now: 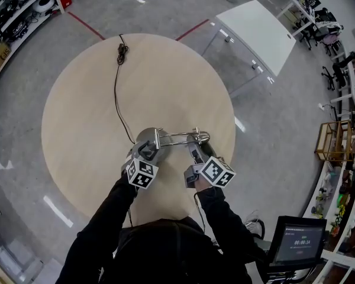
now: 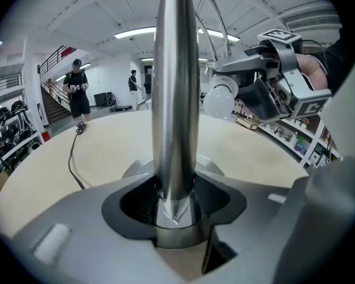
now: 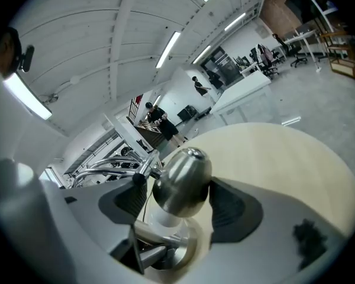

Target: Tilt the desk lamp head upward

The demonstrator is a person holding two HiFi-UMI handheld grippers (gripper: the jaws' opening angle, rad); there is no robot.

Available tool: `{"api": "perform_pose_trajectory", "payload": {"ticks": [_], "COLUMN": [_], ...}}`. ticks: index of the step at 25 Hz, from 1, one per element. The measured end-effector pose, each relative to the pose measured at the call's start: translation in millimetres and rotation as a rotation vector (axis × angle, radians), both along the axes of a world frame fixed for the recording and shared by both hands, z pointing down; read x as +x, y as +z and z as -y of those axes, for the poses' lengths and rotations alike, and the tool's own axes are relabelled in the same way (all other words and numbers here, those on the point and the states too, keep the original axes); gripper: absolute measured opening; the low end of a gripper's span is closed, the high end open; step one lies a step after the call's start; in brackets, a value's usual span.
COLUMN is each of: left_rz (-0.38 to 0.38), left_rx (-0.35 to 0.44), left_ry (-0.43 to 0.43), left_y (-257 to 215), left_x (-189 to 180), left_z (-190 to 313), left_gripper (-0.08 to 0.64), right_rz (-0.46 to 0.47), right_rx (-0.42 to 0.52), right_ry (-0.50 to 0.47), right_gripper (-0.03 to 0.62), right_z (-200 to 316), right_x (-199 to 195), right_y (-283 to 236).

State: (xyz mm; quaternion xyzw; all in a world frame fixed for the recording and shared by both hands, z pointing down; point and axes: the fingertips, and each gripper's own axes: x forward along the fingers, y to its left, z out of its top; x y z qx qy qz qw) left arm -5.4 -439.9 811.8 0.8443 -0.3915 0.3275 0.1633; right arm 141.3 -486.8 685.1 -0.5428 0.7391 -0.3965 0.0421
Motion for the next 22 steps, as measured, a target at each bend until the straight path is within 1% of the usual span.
{"api": "perform_pose_trajectory", "payload": {"ticks": [3, 7, 13, 22], "left_rz": [0.000, -0.002, 0.002, 0.000], "left_rx": [-0.012, -0.037, -0.048, -0.050], "left_ry": [0.004, 0.020, 0.015, 0.012], "left_y": [-1, 4, 8, 9], "left_x": [1, -1, -2, 4], "left_z": [-5, 10, 11, 13], "left_gripper": [0.218, 0.219, 0.219, 0.219], "right_rz": [-0.054, -0.187, -0.331, -0.606], "right_rx": [0.023, 0.093, 0.149, 0.292], "right_ry": [0.022, 0.053, 0.031, -0.019], "right_gripper": [0.342, 0.342, 0.342, 0.342], "right_z": [-4, 14, 17, 22], "right_x": [6, 14, 17, 16], "right_y": [-13, -37, -62, -120]}}
